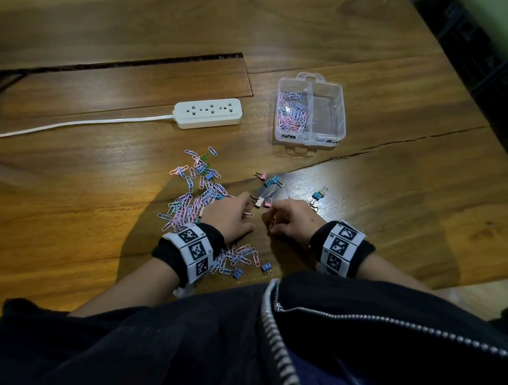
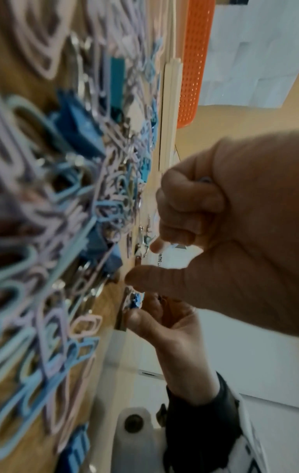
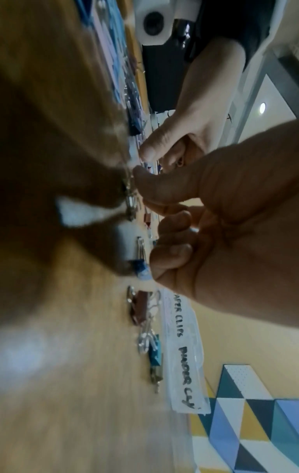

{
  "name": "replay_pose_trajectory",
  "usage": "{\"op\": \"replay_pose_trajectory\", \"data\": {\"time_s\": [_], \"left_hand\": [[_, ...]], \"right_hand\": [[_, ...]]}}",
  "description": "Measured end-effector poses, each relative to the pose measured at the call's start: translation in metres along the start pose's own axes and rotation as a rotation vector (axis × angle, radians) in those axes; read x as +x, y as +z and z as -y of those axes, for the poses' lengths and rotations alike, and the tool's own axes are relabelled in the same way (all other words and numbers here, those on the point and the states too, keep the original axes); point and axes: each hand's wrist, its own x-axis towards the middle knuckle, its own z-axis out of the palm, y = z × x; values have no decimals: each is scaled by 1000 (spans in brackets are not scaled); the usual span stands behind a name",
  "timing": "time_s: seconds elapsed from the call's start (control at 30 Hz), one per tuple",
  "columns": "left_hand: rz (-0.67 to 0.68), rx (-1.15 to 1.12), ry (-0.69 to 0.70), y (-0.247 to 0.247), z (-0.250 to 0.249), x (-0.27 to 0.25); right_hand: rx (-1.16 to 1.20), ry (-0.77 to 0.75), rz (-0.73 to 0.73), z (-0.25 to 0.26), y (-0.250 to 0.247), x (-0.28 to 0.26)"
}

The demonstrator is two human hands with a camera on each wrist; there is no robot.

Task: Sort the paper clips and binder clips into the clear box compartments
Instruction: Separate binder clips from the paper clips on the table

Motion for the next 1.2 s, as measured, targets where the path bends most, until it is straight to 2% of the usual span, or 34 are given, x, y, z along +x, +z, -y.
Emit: {"op": "replay_pose_trajectory", "data": {"time_s": [0.13, 0.37, 0.47, 0.57, 0.67, 0.73, 0.83, 0.9, 0.97, 1.07, 1.13, 1.2], "left_hand": [[-74, 108, 46, -3, -2, 3], [34, 192, 60, -2, -3, 9], [48, 134, 41, -2, -2, 9], [128, -227, -13, -5, 0, 10], [287, -979, -158, -7, 4, 6], [369, -1342, -181, -10, 3, -2], [414, -1489, -132, -8, 3, -8], [402, -1519, -144, -7, 3, -8], [341, -1352, -160, -5, 3, -5], [205, -667, -51, -1, 3, -6], [230, -249, 69, 0, 3, -13], [257, 46, 143, 3, 4, -18]], "right_hand": [[-119, 0, 63, -5, -6, 4], [-247, -71, 17, -7, -1, 3], [-266, -84, 21, -4, 1, 3], [-279, -140, 19, -3, 2, 3], [-279, -167, 46, -6, 6, 4], [-261, -143, 74, -6, 8, 6], [-159, -99, 76, -5, 7, 8], [41, -32, 43, -4, 4, 8], [336, 9, 42, -8, 2, 8], [716, -1, 98, -15, -1, 6], [877, 67, 150, -17, -3, 4], [964, 152, 184, -16, -4, 2]]}}
